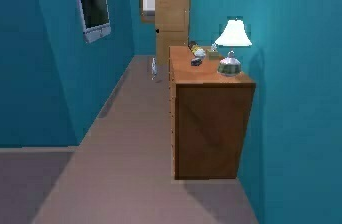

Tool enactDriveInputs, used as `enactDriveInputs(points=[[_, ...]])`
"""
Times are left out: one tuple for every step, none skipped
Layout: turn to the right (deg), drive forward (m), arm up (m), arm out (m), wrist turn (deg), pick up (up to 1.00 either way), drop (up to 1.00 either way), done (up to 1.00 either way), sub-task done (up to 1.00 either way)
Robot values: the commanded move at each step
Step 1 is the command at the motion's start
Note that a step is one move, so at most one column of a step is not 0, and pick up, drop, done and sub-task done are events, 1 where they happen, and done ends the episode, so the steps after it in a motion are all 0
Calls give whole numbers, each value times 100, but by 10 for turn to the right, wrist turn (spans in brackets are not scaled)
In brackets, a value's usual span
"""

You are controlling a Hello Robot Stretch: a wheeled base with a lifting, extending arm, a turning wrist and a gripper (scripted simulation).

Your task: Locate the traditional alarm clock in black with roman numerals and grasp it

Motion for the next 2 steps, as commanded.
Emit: enactDriveInputs(points=[[-90,0,0,0,0,0,0,0,0],[0,100,0,0,0,0,0,0,0]])
